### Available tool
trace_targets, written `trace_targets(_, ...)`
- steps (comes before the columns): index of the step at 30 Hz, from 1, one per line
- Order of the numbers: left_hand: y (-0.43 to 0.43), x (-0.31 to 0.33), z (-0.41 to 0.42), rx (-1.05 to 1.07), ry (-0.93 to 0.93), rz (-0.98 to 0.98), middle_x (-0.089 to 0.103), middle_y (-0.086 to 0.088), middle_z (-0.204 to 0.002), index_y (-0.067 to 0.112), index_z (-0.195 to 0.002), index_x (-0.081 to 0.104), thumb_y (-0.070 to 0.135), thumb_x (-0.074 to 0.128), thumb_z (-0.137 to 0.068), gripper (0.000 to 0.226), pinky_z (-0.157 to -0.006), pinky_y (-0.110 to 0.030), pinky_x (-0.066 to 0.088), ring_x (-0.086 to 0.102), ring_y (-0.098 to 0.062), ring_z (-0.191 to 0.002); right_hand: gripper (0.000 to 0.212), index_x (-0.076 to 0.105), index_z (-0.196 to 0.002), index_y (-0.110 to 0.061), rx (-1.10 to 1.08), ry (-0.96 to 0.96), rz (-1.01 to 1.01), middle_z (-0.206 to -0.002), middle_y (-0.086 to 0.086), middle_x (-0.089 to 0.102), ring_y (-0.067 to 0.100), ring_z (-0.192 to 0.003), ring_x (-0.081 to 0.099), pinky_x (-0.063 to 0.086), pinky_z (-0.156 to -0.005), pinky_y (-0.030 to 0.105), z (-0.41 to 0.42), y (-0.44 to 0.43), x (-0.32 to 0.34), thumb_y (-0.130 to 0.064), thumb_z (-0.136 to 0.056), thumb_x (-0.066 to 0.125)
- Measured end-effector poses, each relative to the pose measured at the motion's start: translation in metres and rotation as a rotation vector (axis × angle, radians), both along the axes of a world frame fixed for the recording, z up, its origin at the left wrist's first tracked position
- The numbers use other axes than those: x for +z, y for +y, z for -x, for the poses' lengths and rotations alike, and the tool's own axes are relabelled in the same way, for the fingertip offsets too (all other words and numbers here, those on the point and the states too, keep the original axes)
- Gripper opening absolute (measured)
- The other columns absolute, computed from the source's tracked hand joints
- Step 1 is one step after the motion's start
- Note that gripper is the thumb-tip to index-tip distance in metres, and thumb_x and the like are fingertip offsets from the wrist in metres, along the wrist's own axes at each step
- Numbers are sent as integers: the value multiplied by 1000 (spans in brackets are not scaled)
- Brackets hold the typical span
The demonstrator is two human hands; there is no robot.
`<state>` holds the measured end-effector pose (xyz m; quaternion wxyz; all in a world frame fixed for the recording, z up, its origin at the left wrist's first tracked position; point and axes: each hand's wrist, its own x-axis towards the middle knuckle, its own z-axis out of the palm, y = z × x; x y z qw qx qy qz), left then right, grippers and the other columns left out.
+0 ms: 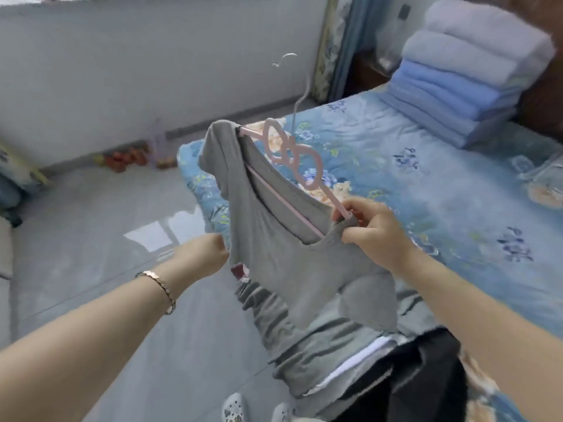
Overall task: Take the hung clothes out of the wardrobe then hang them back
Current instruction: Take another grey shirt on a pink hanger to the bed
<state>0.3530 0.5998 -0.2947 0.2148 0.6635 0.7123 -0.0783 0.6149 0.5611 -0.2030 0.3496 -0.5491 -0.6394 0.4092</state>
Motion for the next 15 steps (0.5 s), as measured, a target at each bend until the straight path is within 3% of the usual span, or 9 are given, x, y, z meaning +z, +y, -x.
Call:
trace_targets(3, 25, -9, -35, -109, -21, 16, 63, -10, -103, 11, -95, 59, 18, 43, -90, 18, -71, -27, 40, 58, -28, -90, 28, 56, -68, -24, -170, -40, -6, -56, -15, 54, -6, -50, 45, 32, -50, 4, -38, 0, -22, 3, -65, 51)
trace_targets(5, 37, -16, -59, -160, -51, 46, 60, -7, -94, 14, -89, 56, 19, 42, -90, 14, -66, -27, 42, 58, -28, -83, 38, 57, -72, -21, -267, -81, 20, -57, -15, 57, -8, -51, 48, 34, -51, 3, -70, 1, -46, 17, -73, 52)
trace_targets(7, 44, -23, -82, -170, -69, 90, 56, -4, -90, 15, -93, 57, 21, 42, -90, 16, -57, -25, 42, 61, -27, -81, 43, 57, -71, -24, -363, -112, 71, -67, -8, 58, -9, -54, 50, 37, -54, 2, -109, 4, -75, 19, -75, 53)
trace_targets(9, 51, -30, -106, -183, -82, 135, 59, -5, -93, 14, -98, 58, 21, 41, -90, 20, -62, -26, 46, 61, -27, -83, 46, 56, -70, -27, -447, -121, 117, -71, -5, 59, -11, -56, 52, 38, -56, 2, -148, 10, -106, 19, -76, 54)
trace_targets(12, 63, -47, -140, -165, -101, 176, 57, -4, -87, 13, -96, 56, 18, 40, -88, 18, -80, -34, 54, 60, -26, -84, 34, 59, -76, -15, -555, -136, 190, -68, -12, 58, -15, -54, 52, 38, -55, 0, -201, 23, -149, 18, -78, 58)
trace_targets(14, 74, -61, -163, -146, -91, 177, 52, -1, -78, 12, -95, 56, 17, 40, -88, 18, -77, -34, 55, 57, -25, -80, 26, 61, -89, -7, -620, -146, 229, -75, 1, 58, -9, -61, 53, 38, -54, -1, -234, 33, -180, 16, -79, 60)
trace_targets(15, 80, -68, -174, -143, -80, 170, 50, 0, -76, 12, -96, 56, 18, 41, -88, 18, -72, -32, 52, 55, -25, -77, 25, 62, -93, -6, -645, -148, 245, -80, 7, 59, 3, -72, 55, 39, -54, -2, -250, 39, -196, 14, -79, 62)
